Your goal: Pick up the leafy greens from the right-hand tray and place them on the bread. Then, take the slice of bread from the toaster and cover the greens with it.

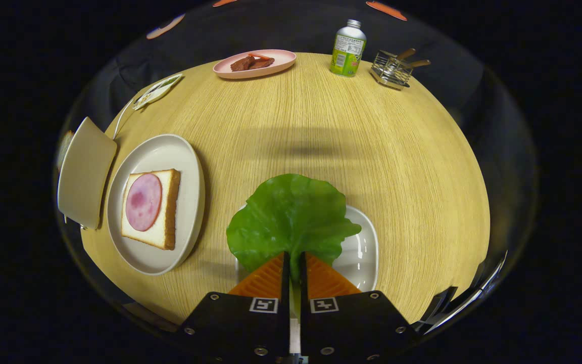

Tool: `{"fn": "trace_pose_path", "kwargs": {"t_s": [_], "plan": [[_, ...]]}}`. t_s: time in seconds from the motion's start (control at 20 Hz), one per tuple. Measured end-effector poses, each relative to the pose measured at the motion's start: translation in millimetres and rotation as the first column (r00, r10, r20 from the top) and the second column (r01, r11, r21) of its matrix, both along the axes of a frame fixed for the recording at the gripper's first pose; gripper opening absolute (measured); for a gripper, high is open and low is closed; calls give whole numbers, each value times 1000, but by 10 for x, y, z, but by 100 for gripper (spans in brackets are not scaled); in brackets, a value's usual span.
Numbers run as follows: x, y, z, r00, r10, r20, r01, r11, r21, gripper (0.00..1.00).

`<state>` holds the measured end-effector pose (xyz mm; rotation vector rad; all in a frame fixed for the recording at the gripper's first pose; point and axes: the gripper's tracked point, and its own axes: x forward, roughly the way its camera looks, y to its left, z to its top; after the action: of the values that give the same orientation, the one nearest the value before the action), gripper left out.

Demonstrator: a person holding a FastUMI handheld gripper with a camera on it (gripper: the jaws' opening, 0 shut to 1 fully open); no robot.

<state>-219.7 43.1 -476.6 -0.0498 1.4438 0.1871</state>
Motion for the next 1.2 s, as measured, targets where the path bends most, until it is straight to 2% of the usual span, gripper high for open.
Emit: {"fn": "trace_pose_path", "kwargs": {"t_s": [0.2, 0.5, 0.85, 1.2], "plan": [[14, 45, 111, 999, -54, 5, 54, 998, 34, 3], [187, 224, 565, 994, -75, 82, 67, 993, 98, 3], [337, 814, 995, 991, 17, 136, -43, 980, 194, 3], [262, 1589, 1009, 979, 155, 129, -186, 940, 284, 3]]}}
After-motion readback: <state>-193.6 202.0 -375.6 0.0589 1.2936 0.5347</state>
